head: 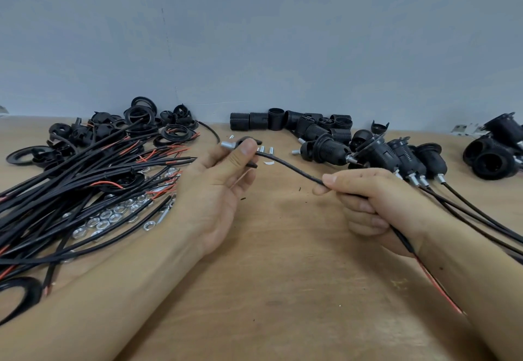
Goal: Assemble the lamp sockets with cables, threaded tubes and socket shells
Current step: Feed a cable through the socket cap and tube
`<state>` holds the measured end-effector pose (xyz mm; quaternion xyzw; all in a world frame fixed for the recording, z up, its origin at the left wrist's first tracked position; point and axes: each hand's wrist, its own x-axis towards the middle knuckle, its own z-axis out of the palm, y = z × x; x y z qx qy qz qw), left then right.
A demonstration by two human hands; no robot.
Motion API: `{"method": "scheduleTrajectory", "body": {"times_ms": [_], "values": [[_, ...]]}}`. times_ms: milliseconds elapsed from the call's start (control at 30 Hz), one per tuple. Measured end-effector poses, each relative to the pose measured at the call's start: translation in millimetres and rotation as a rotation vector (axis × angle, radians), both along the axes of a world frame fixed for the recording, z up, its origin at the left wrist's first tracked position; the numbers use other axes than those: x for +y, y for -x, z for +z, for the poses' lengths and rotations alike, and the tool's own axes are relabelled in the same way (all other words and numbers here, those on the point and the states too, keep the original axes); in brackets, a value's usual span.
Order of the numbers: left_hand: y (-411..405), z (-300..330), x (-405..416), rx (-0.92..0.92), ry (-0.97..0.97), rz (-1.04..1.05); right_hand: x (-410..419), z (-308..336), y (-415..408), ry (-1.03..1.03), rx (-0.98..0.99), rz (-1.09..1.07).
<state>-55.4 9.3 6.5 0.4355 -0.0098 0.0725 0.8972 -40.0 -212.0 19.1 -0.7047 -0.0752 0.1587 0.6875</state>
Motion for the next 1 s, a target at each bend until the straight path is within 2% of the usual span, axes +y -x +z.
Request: {"method": "scheduleTrajectory", "body": {"times_ms": [67,133,167,300,433,500,567,633,767,900,1000], "values": [[0.8,0.1,-1.9,0.006,-0.027,0.012,-0.5,0.1,-0.7,0.04,-0.129,-0.104],[2.6,-0.5,-3.2,-0.01,-0.027,-0.015,-0.3,-1.0,-0.6,0.236,-0.333,-0.23],[3.1,-0.4,-3.1,-0.023,-0.025,-0.031,0.0,-1.2,0.1,0.279,-0.374,-0.236],[1.8,1.0,1.0,0.023,-0.007,-0.015,-3.1,2.1,3.4,0.054,-0.183,0.035],[2.9,1.5,3.0,0.132,0.058,-0.081,0.6,-1.5,0.4,0.084,-0.226,-0.004],[3.6,2.8,2.9,0.146,0.016,-0.095,-0.7,-1.3,0.1,-0.036,-0.141,0.049],[4.1,2.6,2.8,0.117,-0.063,-0.063,-3.0,1.7,0.0,-0.099,-0.075,0.098],[5.7,1.2,1.8,0.065,-0.114,-0.039,-4.3,1.8,-0.6,-0.003,-0.104,0.09],[12.1,-5.3,-8.0,-0.033,-0.212,-0.115,4.0,0.2,4.6,-0.032,-0.025,0.252],[16.7,-13.2,-19.1,-0.103,-0.405,-0.13,23.7,-5.2,6.9,-0.066,0.08,0.071],[14.3,-12.0,-16.6,-0.109,-0.508,-0.093,28.6,-6.0,4.8,-0.179,0.157,-0.059]]}}
